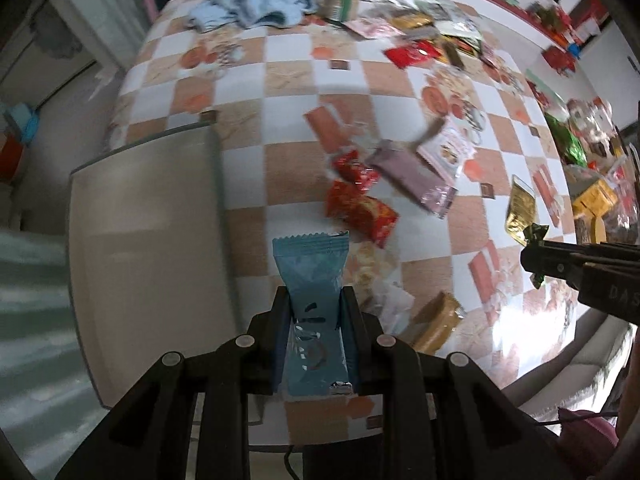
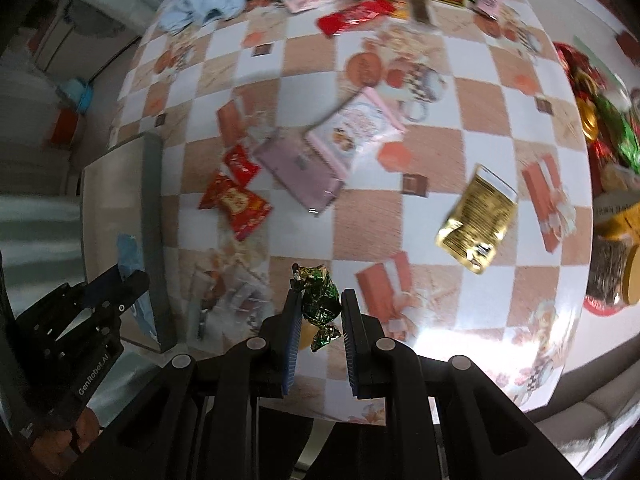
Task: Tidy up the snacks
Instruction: 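Carry the blue packet and green candy over the white tray with both tools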
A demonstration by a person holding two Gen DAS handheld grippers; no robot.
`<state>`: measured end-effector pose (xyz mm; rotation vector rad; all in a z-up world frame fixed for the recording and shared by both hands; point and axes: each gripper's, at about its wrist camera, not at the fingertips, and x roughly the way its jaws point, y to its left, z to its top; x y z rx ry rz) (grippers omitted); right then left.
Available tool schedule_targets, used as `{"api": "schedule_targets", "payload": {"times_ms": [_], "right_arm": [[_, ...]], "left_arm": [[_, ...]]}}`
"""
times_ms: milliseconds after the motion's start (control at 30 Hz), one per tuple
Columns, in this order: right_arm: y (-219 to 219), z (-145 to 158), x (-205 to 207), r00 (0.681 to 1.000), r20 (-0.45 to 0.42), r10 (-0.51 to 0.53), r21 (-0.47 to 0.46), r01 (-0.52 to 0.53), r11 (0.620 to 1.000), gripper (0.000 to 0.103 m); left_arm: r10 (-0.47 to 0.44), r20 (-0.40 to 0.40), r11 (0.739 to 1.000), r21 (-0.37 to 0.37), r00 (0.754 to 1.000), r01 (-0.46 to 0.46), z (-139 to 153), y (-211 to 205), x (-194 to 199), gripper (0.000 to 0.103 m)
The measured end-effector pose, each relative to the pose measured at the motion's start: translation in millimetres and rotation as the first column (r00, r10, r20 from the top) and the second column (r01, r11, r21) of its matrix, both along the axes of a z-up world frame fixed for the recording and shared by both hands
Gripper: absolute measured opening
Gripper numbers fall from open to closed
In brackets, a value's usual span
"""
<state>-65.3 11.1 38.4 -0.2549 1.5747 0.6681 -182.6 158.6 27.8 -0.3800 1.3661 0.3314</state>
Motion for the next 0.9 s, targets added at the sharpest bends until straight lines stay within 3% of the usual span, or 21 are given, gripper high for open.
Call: {"api": "schedule_targets", "payload": {"times_ms": [533, 900], "right_arm": [[79, 16, -27, 0.985, 0.036, 0.167, -0.009, -0.167, 0.986, 0.02], [121, 15, -55, 0.964, 0.033, 0.264, -0.022, -0.264, 0.964, 0.021]], "left_arm": [[0.164, 0.016, 0.986, 0.004, 0.986, -0.164, 1, 57, -51, 0.026], [0.23, 0.003, 0.973, -0.005, 0.973, -0.23, -6, 84, -78, 0.026]]}}
